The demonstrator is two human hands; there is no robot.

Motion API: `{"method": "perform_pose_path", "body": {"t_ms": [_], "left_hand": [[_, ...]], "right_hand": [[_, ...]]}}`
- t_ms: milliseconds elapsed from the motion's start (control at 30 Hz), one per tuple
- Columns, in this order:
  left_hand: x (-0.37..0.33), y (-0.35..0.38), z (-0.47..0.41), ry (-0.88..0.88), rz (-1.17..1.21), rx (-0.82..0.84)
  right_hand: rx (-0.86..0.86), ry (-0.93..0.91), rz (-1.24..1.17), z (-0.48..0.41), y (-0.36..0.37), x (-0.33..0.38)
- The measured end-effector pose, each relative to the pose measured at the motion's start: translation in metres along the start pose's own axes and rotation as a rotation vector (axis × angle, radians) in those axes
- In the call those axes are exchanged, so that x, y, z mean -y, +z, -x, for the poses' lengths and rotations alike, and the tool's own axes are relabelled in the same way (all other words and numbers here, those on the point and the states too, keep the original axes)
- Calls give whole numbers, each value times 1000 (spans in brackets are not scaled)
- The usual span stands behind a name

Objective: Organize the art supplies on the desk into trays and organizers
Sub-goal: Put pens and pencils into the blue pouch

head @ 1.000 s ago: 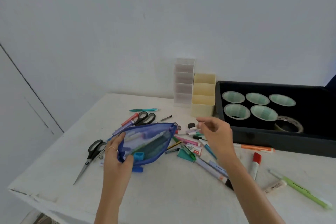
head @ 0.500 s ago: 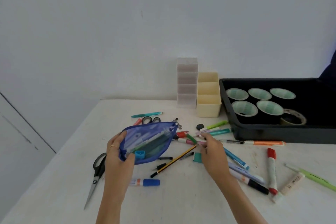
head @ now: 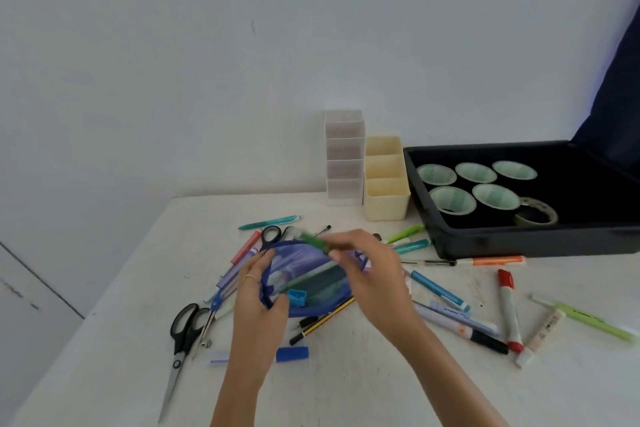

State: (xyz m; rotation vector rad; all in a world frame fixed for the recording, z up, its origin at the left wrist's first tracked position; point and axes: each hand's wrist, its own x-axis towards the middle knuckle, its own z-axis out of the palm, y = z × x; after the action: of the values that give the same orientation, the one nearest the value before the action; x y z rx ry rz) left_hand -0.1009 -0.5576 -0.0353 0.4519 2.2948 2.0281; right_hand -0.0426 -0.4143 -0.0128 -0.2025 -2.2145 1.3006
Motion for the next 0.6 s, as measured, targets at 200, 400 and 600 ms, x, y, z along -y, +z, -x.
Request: {"method": "perform_pose_path", "body": {"t_ms": [200,400,600], "left_hand": [[2,-12,-2,0,24,-28],[4,-32,-10,12,27,-109],[7,-45,-14,7,13,-144]], "right_hand": [[-248,50,130,5,6,-26],[-260,615,150,3,10,-52],[-83,791,494,7,44,-55]]}}
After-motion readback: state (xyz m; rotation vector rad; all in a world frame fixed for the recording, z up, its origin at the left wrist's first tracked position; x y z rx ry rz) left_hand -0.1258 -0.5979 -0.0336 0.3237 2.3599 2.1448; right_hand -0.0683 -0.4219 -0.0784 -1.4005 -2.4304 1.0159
